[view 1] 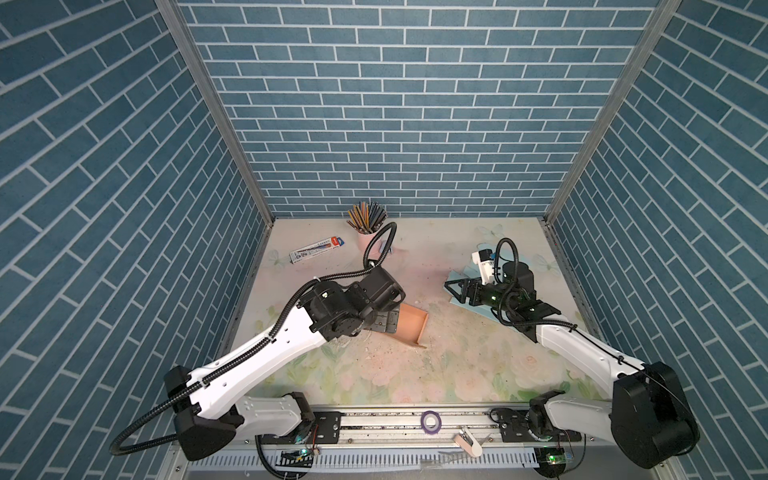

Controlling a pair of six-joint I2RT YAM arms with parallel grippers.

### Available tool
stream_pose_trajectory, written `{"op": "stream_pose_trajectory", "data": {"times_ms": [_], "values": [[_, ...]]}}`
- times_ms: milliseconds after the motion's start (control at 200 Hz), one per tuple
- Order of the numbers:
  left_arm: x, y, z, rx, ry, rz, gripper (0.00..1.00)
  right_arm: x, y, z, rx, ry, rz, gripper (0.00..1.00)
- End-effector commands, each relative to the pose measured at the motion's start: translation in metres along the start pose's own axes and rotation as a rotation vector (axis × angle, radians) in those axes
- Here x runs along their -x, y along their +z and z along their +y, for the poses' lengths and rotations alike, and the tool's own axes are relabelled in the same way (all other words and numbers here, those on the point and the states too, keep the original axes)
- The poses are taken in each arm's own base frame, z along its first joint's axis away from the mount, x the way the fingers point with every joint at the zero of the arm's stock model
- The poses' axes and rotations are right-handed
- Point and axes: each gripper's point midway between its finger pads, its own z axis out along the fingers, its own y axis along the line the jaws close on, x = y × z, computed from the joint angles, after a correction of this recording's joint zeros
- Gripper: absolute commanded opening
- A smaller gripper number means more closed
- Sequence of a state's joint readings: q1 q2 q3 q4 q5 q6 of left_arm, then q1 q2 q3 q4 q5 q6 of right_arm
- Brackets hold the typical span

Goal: Fold the paper box

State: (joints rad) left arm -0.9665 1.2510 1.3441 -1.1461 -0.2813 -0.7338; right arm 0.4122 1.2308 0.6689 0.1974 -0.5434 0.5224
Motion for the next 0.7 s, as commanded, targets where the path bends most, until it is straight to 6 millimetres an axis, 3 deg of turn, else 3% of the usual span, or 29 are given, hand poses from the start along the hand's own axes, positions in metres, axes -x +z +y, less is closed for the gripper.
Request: {"op": "stream_pose_trajectory", "data": {"times_ms": [0,280,695], "values": [[-0.010,0.013,0.000,0.065,-0.120,-0.005,0.98,0.004,0.002,0.013,0.039,-0.053,0.016,0.77],[-0.026,0.031,-0.012,0.076,-0.178,0.009,0.95,-0.003,0.002,0.021,0.036,-0.096,0.038,0.78],[-0.046,0.051,-0.009,0.083,-0.250,0.019,0.84,-0.013,0.006,0.035,0.033,-0.167,0.066,0.78]]}}
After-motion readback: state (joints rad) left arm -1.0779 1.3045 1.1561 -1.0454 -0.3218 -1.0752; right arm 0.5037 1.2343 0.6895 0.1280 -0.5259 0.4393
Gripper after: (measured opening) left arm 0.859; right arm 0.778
